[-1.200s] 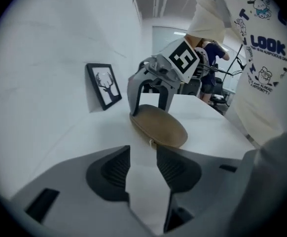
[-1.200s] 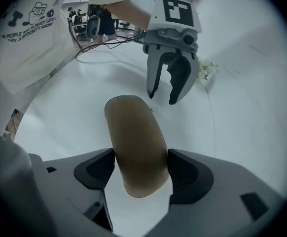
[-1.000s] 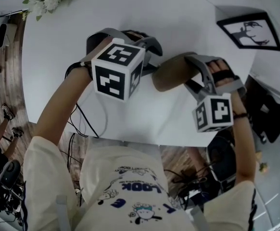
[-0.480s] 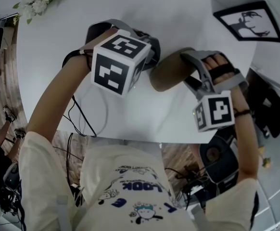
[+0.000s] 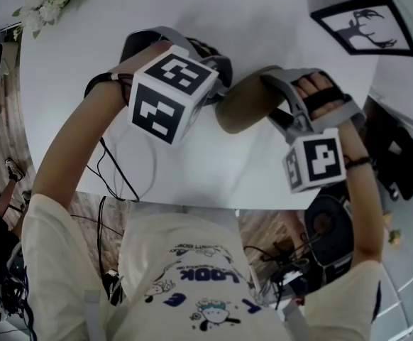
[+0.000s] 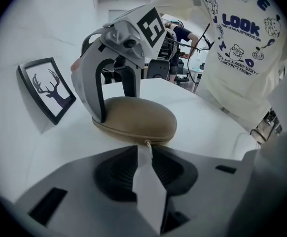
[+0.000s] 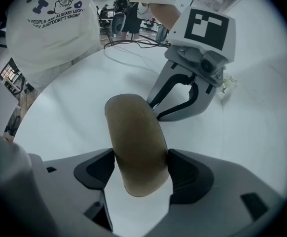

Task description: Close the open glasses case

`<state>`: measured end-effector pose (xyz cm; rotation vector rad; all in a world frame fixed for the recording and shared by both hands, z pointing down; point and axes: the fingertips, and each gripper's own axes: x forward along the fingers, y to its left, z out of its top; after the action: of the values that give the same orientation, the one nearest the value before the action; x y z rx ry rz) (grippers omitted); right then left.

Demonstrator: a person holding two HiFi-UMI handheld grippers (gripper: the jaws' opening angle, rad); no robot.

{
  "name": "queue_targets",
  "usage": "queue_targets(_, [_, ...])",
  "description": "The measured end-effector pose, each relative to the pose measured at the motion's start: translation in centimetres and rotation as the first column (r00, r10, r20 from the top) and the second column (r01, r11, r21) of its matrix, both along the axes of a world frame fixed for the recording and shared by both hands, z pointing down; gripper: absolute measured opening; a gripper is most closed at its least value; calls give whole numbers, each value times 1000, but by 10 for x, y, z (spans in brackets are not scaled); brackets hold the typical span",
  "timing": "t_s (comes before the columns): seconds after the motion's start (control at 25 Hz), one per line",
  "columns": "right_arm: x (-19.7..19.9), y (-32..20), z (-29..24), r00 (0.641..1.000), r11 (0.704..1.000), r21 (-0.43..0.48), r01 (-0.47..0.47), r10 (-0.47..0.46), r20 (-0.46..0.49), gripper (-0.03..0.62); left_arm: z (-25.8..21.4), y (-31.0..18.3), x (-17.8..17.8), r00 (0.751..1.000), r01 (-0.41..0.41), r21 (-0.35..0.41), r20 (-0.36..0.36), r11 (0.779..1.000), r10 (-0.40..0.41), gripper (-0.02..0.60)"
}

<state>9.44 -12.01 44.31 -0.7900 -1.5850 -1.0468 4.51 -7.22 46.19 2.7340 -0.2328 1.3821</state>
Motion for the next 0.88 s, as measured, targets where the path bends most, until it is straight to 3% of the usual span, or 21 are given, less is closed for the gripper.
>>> queue_targets(0.36, [-2,-1,0,1000,1000,12,-4,4,1,336,-8,0,-2,1000,9,9,12,1000,-9,76])
queue_targets(0.48, [-1,0,1,1000,1000,10,-6,6,-6,336,-7,3,0,1000,-7,18,27,1000,6,9])
queue_targets(0.64, [-1,-1,1,1000,1000,8,-16,16,-2,336,-7,2,1,999,5,71,41,997,-8,2])
queue_targets(0.76, [0,0,1,999,999,7,-42,42,6,336,-8,4,1,998,-12,105,62,994,5,0])
queue_targets(0.88, [-1,1,2,994,994,-13,-107,108,19,336,-7,20,-1,997,-25,93,76,995,18,0])
